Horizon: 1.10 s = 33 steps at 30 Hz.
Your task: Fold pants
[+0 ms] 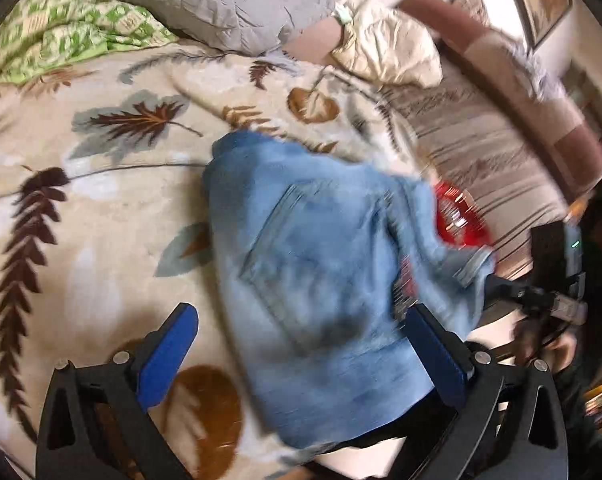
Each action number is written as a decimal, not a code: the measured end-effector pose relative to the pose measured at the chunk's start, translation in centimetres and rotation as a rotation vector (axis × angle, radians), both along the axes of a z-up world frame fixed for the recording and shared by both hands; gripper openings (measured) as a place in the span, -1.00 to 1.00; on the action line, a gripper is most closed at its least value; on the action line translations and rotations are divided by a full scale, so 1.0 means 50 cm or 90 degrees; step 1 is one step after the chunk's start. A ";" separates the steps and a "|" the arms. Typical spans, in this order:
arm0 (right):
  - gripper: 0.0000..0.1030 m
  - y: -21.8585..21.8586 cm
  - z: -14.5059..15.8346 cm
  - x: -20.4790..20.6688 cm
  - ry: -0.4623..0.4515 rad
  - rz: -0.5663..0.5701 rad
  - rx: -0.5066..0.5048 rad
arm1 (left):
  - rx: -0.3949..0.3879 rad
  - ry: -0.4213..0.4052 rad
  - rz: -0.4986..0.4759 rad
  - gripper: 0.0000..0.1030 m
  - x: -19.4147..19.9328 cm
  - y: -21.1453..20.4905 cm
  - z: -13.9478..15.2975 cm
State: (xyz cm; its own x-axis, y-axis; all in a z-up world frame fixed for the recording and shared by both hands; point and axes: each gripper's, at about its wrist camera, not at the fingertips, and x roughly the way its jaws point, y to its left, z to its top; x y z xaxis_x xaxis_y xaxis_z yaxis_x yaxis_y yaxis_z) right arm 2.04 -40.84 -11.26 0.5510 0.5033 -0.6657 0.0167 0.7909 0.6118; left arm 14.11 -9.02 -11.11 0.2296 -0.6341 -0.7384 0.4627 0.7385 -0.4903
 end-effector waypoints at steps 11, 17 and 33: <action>0.86 -0.038 -0.022 0.102 0.041 -0.009 -0.002 | 0.014 0.056 0.001 1.00 0.068 -0.024 -0.044; 0.88 -0.025 -0.091 0.130 0.099 0.020 0.069 | -0.011 0.121 -0.007 1.00 0.084 -0.039 -0.097; 0.90 0.017 -0.116 0.149 0.109 0.086 0.082 | -0.040 0.128 -0.030 1.00 0.076 -0.054 -0.099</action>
